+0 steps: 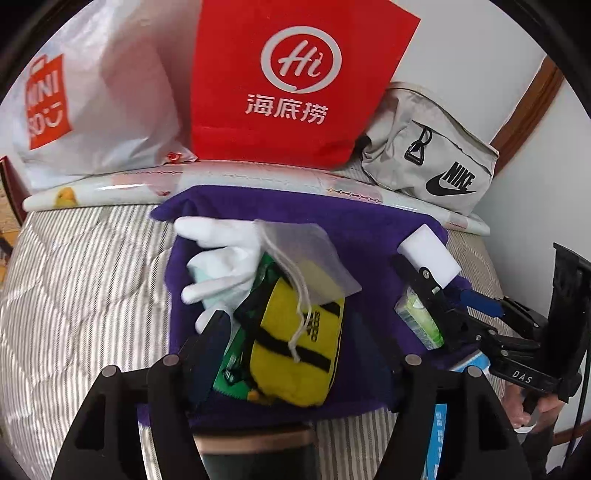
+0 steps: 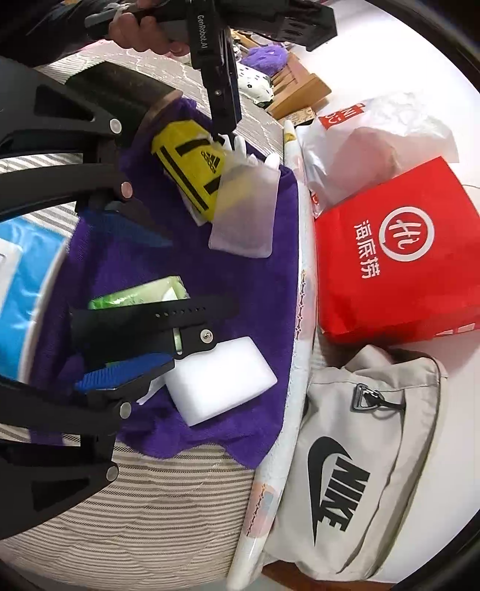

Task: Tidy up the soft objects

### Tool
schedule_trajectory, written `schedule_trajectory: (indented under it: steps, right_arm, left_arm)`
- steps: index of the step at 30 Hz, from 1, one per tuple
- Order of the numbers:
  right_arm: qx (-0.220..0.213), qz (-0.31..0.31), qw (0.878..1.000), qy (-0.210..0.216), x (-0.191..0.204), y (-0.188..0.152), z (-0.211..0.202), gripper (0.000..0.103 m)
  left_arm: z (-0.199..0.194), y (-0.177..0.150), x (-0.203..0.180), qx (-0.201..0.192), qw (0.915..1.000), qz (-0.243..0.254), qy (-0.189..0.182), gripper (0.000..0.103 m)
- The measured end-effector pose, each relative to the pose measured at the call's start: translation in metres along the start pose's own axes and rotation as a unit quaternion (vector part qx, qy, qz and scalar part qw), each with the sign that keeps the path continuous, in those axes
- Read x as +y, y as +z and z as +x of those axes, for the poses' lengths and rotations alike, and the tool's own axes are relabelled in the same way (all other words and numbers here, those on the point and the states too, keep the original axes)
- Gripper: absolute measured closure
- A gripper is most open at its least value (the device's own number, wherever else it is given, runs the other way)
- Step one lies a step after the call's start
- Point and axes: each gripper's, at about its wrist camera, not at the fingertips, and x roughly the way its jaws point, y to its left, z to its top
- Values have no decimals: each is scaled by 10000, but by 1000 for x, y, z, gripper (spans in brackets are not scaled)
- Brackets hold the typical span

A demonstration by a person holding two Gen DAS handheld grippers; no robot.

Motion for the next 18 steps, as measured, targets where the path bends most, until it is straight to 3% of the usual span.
schedule_trajectory:
  steps: [7,11,18]
  right_arm:
    - [-106,180,9997,-95,12,-8,-34,39]
    - [-194,401,9989,-148,17,-19,-64,30]
    - [-346,485,9976,-363,36,-49,-114,30]
  left_arm:
    - [-40,-20,-6,-224,9997,24,113,34]
    - [-67,-36,-22,-298,9992,160,196,17]
    - [-120,-74,-60,-662,9965,433,263,17]
